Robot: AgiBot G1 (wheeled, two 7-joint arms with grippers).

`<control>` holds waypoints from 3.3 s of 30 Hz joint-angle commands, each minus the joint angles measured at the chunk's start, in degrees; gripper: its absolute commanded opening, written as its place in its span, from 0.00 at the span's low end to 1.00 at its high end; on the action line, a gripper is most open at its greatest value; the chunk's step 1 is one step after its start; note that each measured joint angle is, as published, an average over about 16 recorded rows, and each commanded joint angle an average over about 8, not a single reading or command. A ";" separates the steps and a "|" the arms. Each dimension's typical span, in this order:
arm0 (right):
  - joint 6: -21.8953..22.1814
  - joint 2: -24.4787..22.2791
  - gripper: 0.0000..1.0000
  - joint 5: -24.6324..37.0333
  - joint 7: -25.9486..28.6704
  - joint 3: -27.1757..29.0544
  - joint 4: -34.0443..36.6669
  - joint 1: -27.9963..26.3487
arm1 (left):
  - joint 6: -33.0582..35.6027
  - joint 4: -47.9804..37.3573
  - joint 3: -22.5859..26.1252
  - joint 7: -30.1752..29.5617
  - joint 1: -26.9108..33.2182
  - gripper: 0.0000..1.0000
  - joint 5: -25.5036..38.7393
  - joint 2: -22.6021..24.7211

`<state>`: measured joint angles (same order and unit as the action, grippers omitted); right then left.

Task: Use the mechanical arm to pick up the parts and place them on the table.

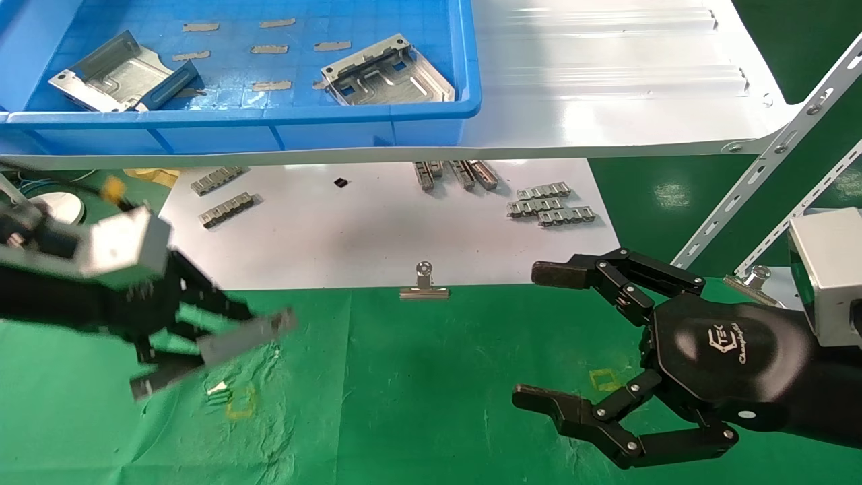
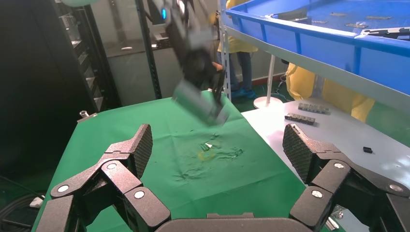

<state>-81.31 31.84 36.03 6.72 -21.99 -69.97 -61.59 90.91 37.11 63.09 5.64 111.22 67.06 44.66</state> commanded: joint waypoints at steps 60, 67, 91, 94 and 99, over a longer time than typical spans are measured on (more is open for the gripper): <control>0.02 -0.01 1.00 -0.01 0.00 0.00 0.01 0.02 | 0.72 -16.33 2.49 0.94 -7.27 1.00 -15.30 2.80; 0.01 -0.01 1.00 -0.01 0.00 0.00 0.01 0.01 | 0.57 -15.47 1.95 0.69 -7.38 1.00 -14.36 2.95; 0.02 -0.01 1.00 -0.01 0.00 0.00 0.01 0.02 | -1.63 4.31 -16.73 -5.81 -23.49 1.00 -18.50 -1.85; 0.02 -0.01 1.00 -0.01 0.00 0.00 0.01 0.02 | -1.92 6.95 -19.22 -6.68 -25.64 1.00 -19.05 -2.49; 0.02 -0.01 1.00 -0.01 0.00 0.00 0.01 0.02 | -2.41 11.33 -23.35 -8.12 -29.20 1.00 -19.96 -3.55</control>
<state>-81.29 31.84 36.02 6.71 -21.99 -69.96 -61.57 88.50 48.44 39.74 -2.48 82.02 47.09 41.11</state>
